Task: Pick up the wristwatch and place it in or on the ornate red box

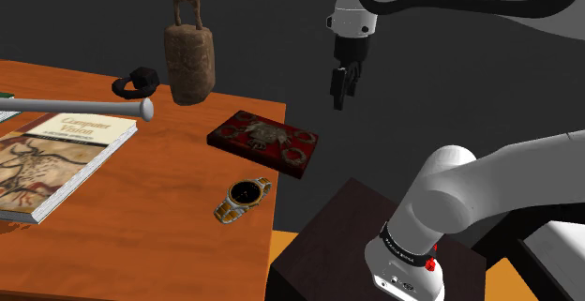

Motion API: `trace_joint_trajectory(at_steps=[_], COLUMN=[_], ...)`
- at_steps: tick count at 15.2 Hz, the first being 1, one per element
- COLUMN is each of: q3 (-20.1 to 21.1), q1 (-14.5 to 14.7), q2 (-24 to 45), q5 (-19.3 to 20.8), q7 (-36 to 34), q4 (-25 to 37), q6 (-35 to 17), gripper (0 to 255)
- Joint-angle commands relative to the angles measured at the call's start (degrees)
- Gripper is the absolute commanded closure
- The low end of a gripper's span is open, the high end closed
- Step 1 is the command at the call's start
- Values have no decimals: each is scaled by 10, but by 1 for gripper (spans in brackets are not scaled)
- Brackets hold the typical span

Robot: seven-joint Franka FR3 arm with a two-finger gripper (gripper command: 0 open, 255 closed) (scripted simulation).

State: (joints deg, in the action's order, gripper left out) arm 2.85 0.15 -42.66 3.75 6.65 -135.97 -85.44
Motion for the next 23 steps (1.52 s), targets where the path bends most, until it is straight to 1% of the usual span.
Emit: trace_joint_trajectory(at_steps=[1,7,12,15,18,21,23], q3=[0,91,180,237,298,360,404], q1=[0,-15,-29,-42,-63,-93,-120], q2=[0,-55,-64,-52,-28,7,35], q5=[0,-96,-182,-228,-267,-295,-306], q7=[0,-209,-385,-489,-592,-694,-762], q4=[0,-60,-80,-78,-66,-43,-23], q6=[0,-20,-56,-87,-124,-164,-192], gripper=[0,0,0,0,0,0,0])
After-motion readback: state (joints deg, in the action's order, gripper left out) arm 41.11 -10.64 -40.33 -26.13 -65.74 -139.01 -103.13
